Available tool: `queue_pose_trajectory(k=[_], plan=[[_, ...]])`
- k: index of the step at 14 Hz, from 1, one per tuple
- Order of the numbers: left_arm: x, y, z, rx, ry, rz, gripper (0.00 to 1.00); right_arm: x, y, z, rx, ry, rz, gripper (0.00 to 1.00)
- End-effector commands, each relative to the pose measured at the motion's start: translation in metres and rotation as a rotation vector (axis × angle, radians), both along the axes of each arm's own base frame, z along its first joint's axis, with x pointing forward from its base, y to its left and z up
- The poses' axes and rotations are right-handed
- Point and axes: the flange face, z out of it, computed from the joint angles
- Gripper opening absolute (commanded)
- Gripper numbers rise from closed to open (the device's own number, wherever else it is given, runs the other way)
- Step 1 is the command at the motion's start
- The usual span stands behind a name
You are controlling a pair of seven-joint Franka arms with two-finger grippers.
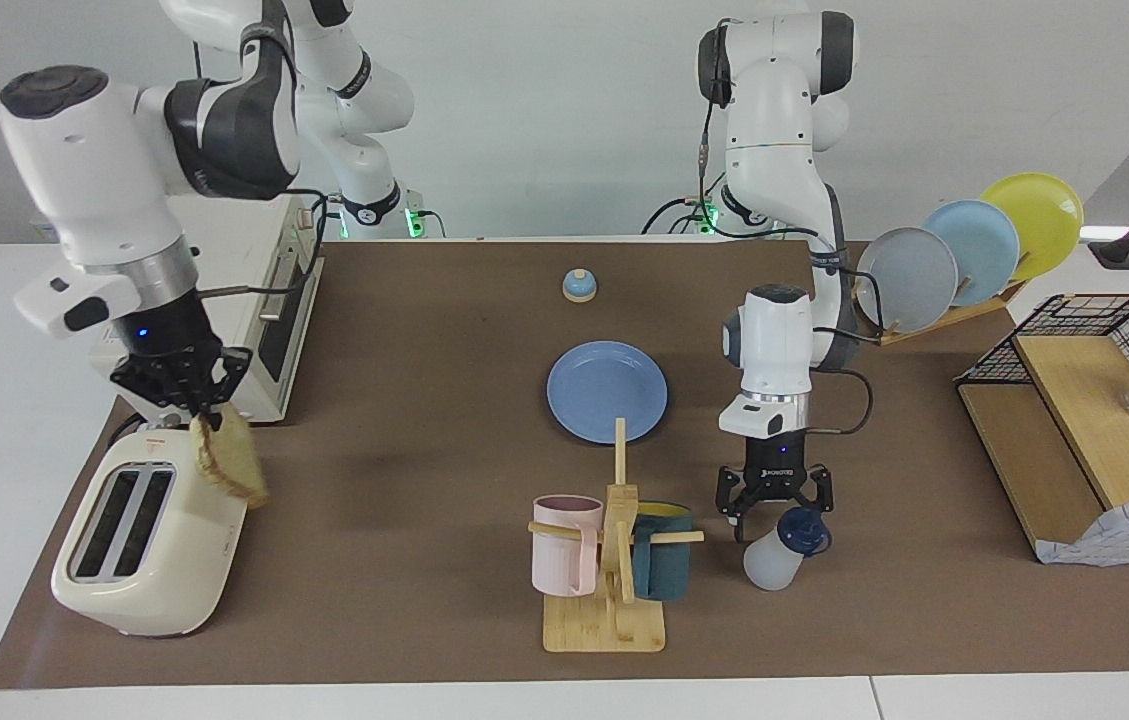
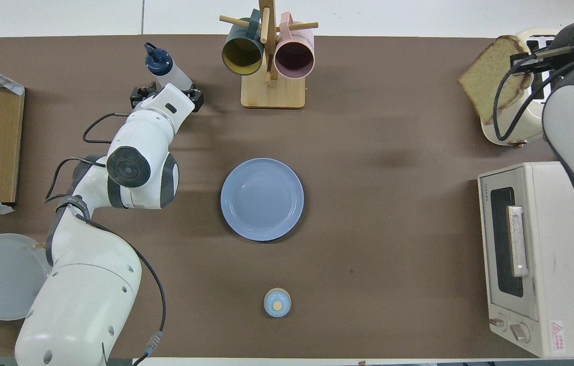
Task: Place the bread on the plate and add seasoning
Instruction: 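Carry the bread over the blue plate with the right gripper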
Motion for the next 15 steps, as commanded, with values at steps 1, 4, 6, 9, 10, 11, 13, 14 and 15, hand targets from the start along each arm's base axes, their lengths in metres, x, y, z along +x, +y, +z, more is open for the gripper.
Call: queue_pose_trajectory(k=[1, 4, 6, 9, 10, 11, 13, 14, 15], plan=[[0.01, -0.001, -0.001, -0.028, -0.021, 0.036, 1.0, -0.021, 0.082, 0.01, 0.0, 0.008, 0.046, 0.0], [0.02, 0.008, 0.007, -0.057, -0.04, 0.073, 1.0, -0.057, 0.192, -0.008, 0.119, -0.009, -0.037, 0.0], [0.024, 0.007, 0.008, -0.065, -0.028, 0.082, 1.0, -0.075, 0.251, -0.034, 0.187, -0.038, -0.058, 0.0], [0.026, 0.007, 0.003, -0.063, -0.024, 0.086, 1.0, -0.098, 0.313, -0.089, 0.279, -0.079, -0.131, 0.0], [0.026, 0.007, 0.003, -0.064, -0.024, 0.087, 1.0, -0.107, 0.326, -0.112, 0.309, -0.09, -0.155, 0.0], [0.026, 0.006, 0.002, -0.064, -0.025, 0.087, 1.0, -0.119, 0.332, -0.128, 0.33, -0.093, -0.174, 0.0], [0.026, 0.005, 0.002, -0.064, -0.025, 0.084, 1.0, -0.148, 0.373, -0.143, 0.387, -0.063, -0.233, 0.0], [0.026, 0.005, 0.002, -0.063, -0.024, 0.085, 0.43, -0.154, 0.385, -0.15, 0.411, -0.063, -0.257, 0.0], [0.026, 0.005, 0.004, -0.059, -0.026, 0.077, 0.0, -0.156, 0.392, -0.159, 0.425, -0.066, -0.269, 0.0]])
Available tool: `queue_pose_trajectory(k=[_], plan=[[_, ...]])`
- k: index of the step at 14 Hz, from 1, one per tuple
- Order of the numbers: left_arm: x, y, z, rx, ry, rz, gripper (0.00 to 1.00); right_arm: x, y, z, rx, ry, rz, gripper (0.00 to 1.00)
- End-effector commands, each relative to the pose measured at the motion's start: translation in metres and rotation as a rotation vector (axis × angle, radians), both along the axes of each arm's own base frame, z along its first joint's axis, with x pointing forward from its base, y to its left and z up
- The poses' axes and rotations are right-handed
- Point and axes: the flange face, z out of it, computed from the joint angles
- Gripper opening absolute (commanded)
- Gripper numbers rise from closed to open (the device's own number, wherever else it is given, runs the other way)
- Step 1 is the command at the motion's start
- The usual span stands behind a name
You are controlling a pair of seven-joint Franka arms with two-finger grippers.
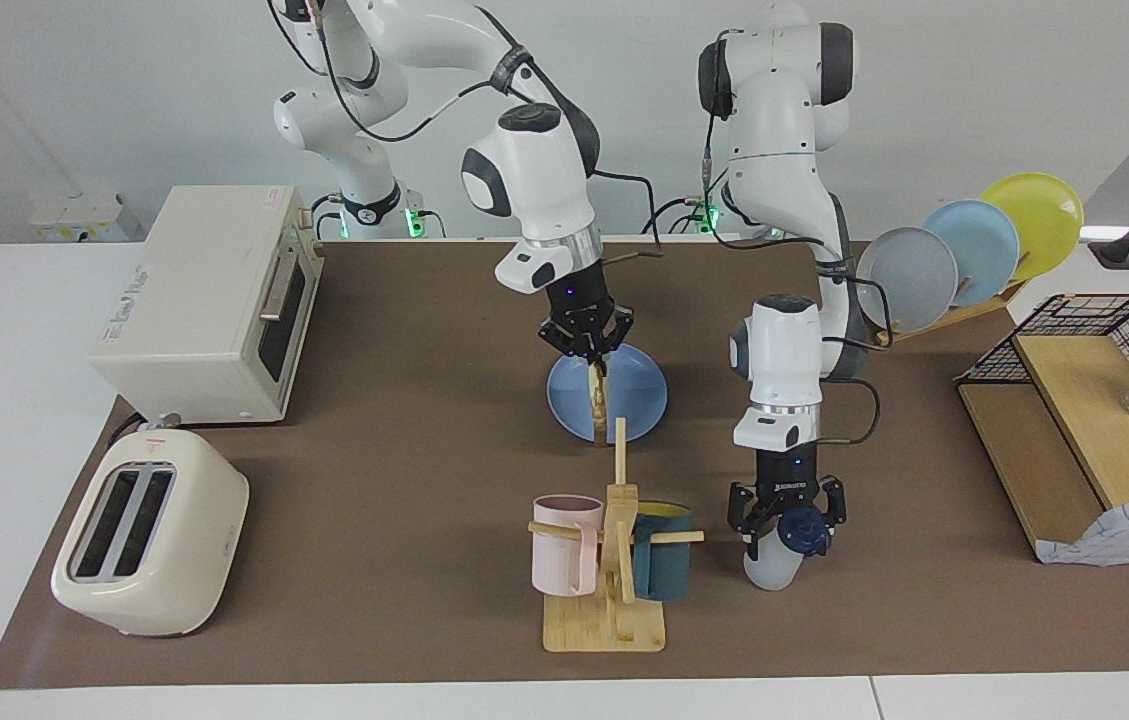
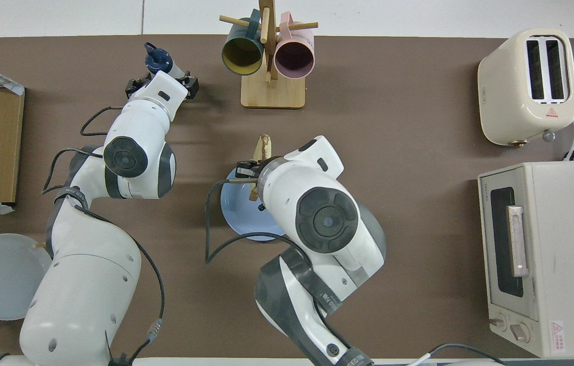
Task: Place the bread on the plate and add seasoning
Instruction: 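Carry the bread over the blue plate with the right gripper, then lower the bread onto the plate while the left gripper lifts the bottle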
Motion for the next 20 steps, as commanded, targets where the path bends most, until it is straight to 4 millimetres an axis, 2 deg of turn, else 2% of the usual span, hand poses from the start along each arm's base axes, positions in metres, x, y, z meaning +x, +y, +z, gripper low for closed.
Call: queue_pose_trajectory(k=[1, 4, 5, 7, 9, 11, 15, 17, 20], plan=[[0.007, 0.001, 0.001, 0.014, 0.002, -0.006, 0.0, -0.013, 0.019, -0.015, 0.054, 0.005, -0.036, 0.0], [0.01, 0.009, 0.0, 0.062, 0.038, -0.034, 0.0, -0.01, 0.011, -0.023, 0.034, 0.016, -0.035, 0.0], [0.015, 0.011, 0.006, 0.069, 0.055, -0.039, 0.0, -0.01, 0.011, -0.023, 0.034, 0.019, -0.038, 0.0], [0.027, 0.019, 0.031, 0.054, 0.127, -0.028, 0.0, -0.014, 0.007, -0.031, 0.021, 0.036, -0.041, 0.0], [0.044, 0.036, 0.066, 0.053, 0.239, -0.039, 0.0, -0.021, 0.003, -0.037, 0.001, 0.065, -0.049, 0.0], [0.045, 0.056, 0.101, 0.11, 0.295, -0.141, 0.0, -0.024, -0.001, -0.032, -0.019, 0.096, -0.06, 0.0], [0.023, 0.068, 0.164, 0.223, 0.346, -0.405, 0.0, -0.035, -0.004, -0.004, -0.03, 0.136, -0.088, 0.0], [-0.001, 0.077, 0.198, 0.221, 0.43, -0.514, 0.0, -0.039, -0.005, -0.001, -0.036, 0.143, -0.086, 0.0], [-0.039, 0.092, 0.237, 0.249, 0.513, -0.743, 0.0, -0.036, -0.004, 0.001, -0.005, 0.111, -0.089, 0.0]])
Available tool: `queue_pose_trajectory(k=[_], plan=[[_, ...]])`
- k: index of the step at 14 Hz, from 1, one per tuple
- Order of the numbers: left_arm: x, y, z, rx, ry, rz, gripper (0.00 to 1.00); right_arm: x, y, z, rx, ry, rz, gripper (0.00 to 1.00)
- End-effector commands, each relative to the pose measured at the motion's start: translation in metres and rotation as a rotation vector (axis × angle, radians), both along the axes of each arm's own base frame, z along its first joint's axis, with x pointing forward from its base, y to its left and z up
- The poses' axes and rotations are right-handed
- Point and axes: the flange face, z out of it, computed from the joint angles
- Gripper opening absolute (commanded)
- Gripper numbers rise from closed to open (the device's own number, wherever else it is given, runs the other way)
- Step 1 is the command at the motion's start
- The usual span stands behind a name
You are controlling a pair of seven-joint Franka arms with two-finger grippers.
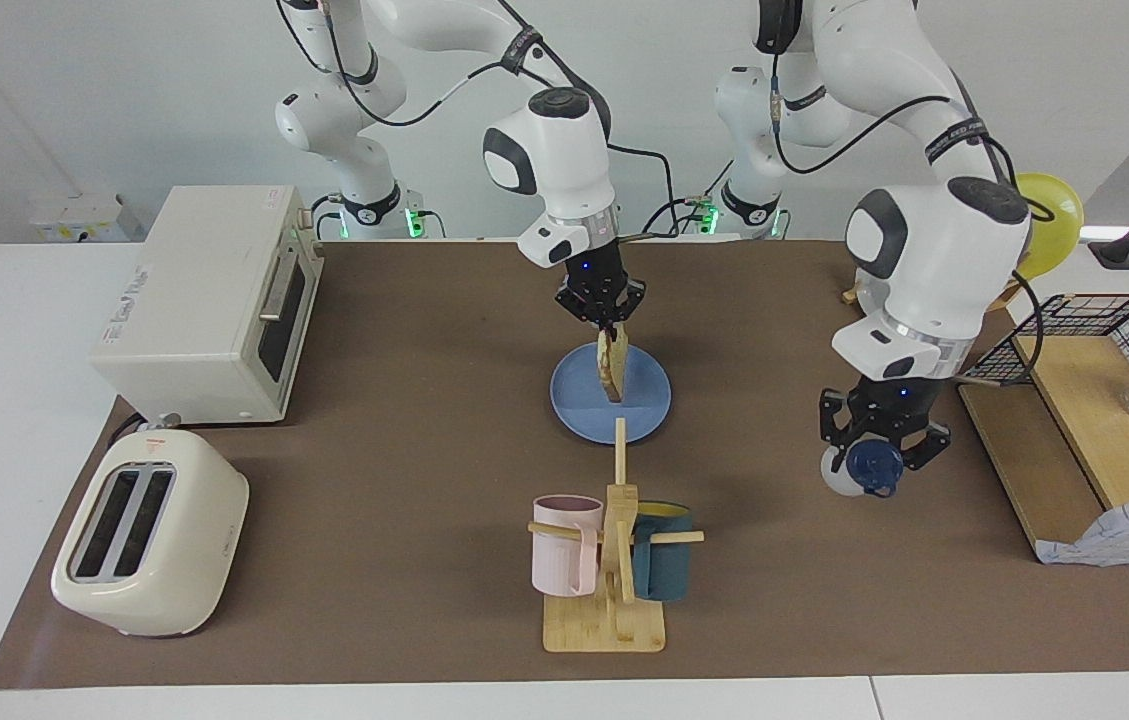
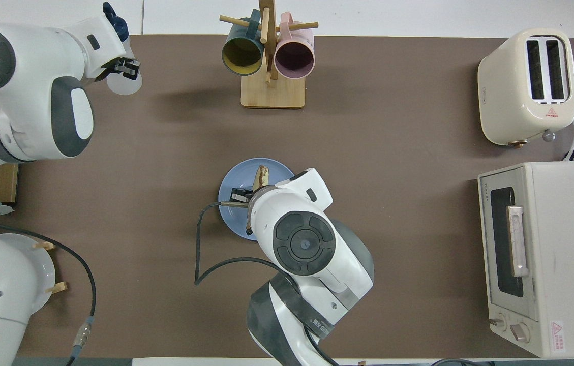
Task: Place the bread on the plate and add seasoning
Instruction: 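Lower the bread onto the plate while the left gripper lifts the bottle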
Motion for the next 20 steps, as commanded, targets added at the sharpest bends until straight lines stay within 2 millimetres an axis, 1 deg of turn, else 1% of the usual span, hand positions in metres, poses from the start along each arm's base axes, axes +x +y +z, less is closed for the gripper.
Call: queue_pose_trajectory(k=[1, 3, 4, 5, 7, 8, 9, 10, 11, 12, 13, 14, 15, 17, 18, 19, 20], plan=[[-0.039, 0.017, 0.027, -0.018, 0.076, -0.183, 0.0, 0.001, -0.001, 0.002, 0.067, -0.049, -0.027, 0.0], [-0.059, 0.021, 0.036, -0.028, 0.12, -0.28, 0.0, -0.001, -0.004, -0.011, 0.12, -0.112, -0.03, 0.0], [-0.068, 0.021, 0.04, -0.024, 0.143, -0.332, 0.0, -0.008, -0.009, -0.022, 0.135, -0.13, -0.029, 0.0], [-0.076, 0.022, 0.041, -0.023, 0.17, -0.383, 0.0, -0.013, -0.014, -0.032, 0.123, -0.122, -0.022, 0.0], [-0.089, 0.022, 0.047, -0.027, 0.21, -0.483, 0.0, -0.022, -0.024, -0.044, 0.102, -0.094, -0.03, 0.0], [-0.096, 0.023, 0.048, 0.003, 0.237, -0.53, 0.0, -0.028, -0.029, -0.048, 0.095, -0.085, -0.03, 0.0], [-0.101, 0.022, 0.048, 0.044, 0.256, -0.593, 0.0, -0.033, -0.031, -0.054, 0.087, -0.075, -0.027, 0.0], [-0.109, 0.013, 0.044, 0.058, 0.27, -0.658, 0.0, -0.033, -0.034, -0.054, 0.082, -0.071, -0.031, 0.0], [-0.115, 0.01, 0.038, 0.068, 0.276, -0.694, 0.0, -0.032, -0.039, -0.058, 0.069, -0.06, -0.032, 0.06], [-0.12, 0.004, 0.036, 0.082, 0.278, -0.715, 0.0, -0.026, -0.048, -0.059, 0.055, -0.048, -0.045, 0.41], [-0.123, -0.007, 0.035, 0.115, 0.277, -0.762, 0.0, -0.022, -0.051, -0.057, 0.057, -0.05, -0.051, 0.84], [-0.126, -0.012, 0.034, 0.132, 0.276, -0.796, 0.0, -0.02, -0.051, -0.055, 0.06, -0.049, -0.062, 1.0], [-0.13, -0.012, 0.03, 0.128, 0.284, -0.802, 0.0, -0.018, -0.053, -0.052, 0.063, -0.049, -0.073, 1.0], [-0.143, -0.014, 0.021, 0.114, 0.269, -0.837, 0.0, 0.001, -0.074, -0.034, 0.077, -0.08, -0.104, 1.0], [-0.152, -0.016, 0.012, 0.103, 0.239, -0.84, 0.0, 0.008, -0.074, -0.026, 0.082, -0.101, -0.092, 1.0], [-0.163, -0.014, 0.002, 0.087, 0.21, -0.835, 0.0, 0.013, -0.074, -0.013, 0.09, -0.122, -0.08, 1.0], [-0.176, -0.015, -0.01, 0.073, 0.18, -0.831, 0.0, 0.021, -0.075, 0.009, 0.101, -0.137, -0.086, 1.0]])
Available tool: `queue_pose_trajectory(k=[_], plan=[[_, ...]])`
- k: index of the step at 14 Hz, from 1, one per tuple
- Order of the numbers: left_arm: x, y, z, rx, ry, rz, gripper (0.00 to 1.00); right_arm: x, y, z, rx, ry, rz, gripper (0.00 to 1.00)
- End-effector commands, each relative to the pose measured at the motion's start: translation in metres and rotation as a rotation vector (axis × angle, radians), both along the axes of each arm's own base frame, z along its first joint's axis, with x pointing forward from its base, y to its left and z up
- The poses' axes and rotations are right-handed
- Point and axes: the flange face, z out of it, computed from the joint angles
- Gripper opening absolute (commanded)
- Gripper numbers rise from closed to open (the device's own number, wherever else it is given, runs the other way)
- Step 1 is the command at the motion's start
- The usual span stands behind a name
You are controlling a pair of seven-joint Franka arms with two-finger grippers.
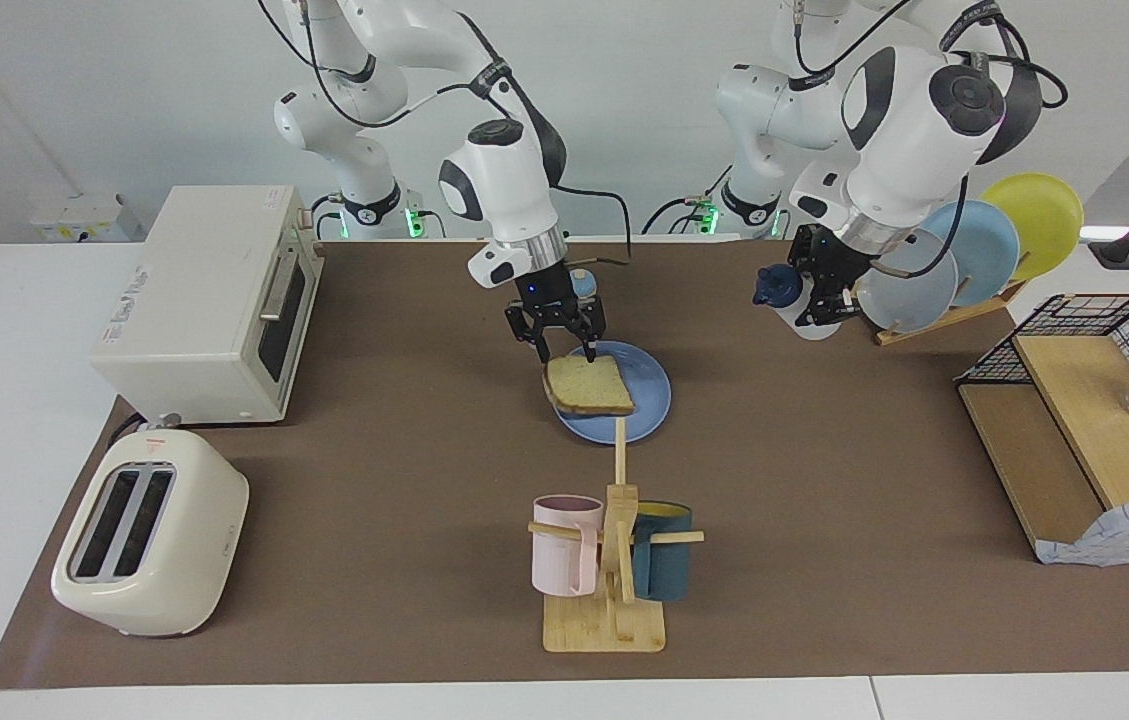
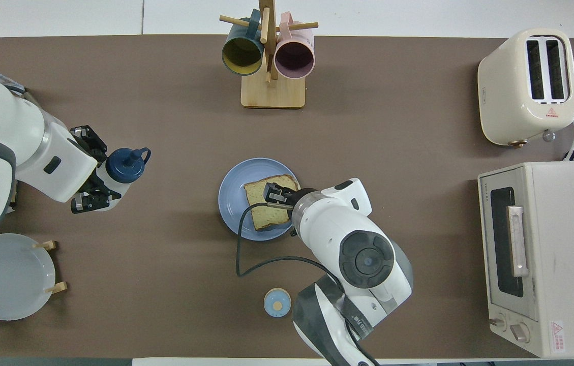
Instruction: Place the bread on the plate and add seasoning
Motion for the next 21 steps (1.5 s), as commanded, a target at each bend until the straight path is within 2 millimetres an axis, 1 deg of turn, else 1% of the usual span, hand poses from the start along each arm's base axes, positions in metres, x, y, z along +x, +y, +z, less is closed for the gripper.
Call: queue_pose_trajectory(k=[1, 2, 3, 5, 6, 7, 8, 9, 10, 11, 12, 13, 14, 15, 16, 18, 20, 21], plan=[[-0.044, 0.006, -0.023, -0.064, -0.06, -0.006, 0.0, 0.021, -0.006, 0.057, 0.006, -0.007, -0.005, 1.0], [-0.048, -0.001, -0.025, -0.067, -0.07, -0.015, 0.0, 0.031, -0.006, 0.085, -0.018, 0.03, -0.009, 1.0], [-0.05, -0.007, -0.025, -0.066, -0.075, -0.025, 0.0, 0.035, -0.002, 0.115, -0.032, 0.076, -0.01, 1.0], [-0.055, -0.012, -0.026, -0.071, -0.08, -0.011, 0.0, 0.034, -0.002, 0.165, 0.084, 0.164, -0.04, 1.0], [-0.062, -0.014, -0.032, -0.086, -0.099, 0.001, 0.0, 0.029, -0.003, 0.184, 0.15, 0.187, -0.048, 1.0], [-0.07, -0.012, -0.037, -0.107, -0.121, 0.032, 0.0, 0.021, 0.005, 0.194, 0.172, 0.177, -0.036, 0.98], [-0.078, -0.019, -0.04, -0.121, -0.139, 0.049, 0.0, 0.015, 0.019, 0.202, 0.198, 0.165, -0.03, 0.88], [-0.081, -0.025, -0.042, -0.122, -0.139, 0.056, 0.0, 0.005, 0.038, 0.211, 0.222, 0.141, -0.02, 0.83], [-0.082, -0.027, -0.041, -0.124, -0.139, 0.077, 0.0, 0.001, 0.047, 0.215, 0.239, 0.123, -0.025, 0.82], [-0.084, -0.033, -0.04, -0.126, -0.135, 0.089, 0.0, 0.004, 0.052, 0.212, 0.241, 0.106, -0.026, 0.82], [-0.084, -0.035, -0.04, -0.127, -0.133, 0.103, 0.0, -0.003, 0.077, 0.205, 0.221, 0.092, 0.006, 0.81], [-0.085, -0.035, -0.04, -0.131, -0.127, 0.117, 0.0, -0.009, 0.104, 0.194, 0.197, 0.091, 0.016, 0.81], [-0.085, -0.035, -0.041, -0.137, -0.116, 0.135, 0.0, -0.009, 0.118, 0.189, 0.175, 0.079, 0.002, 0.8], [-0.086, -0.035, -0.041, -0.139, -0.112, 0.144, 0.0, -0.011, 0.12, 0.184, 0.14, 0.073, 0.009, 0.71], [-0.086, -0.036, -0.041, -0.138, -0.11, 0.143, 0.0, -0.015, 0.122, 0.177, 0.122, 0.079, 0.014, 0.69], [-0.086, -0.036, -0.041, -0.14, -0.109, 0.155, 0.0, -0.036, 0.143, 0.173, 0.12, 0.095, 0.037, 0.62], [-0.086, -0.036, -0.041, -0.139, -0.107, 0.155, 0.0, -0.036, 0.145, 0.171, 0.121, 0.103, 0.033, 0.58], [-0.086, -0.036, -0.04, -0.14, -0.11, 0.157, 0.0, -0.037, 0.145, 0.172, 0.129, 0.104, 0.028, 0.58]])
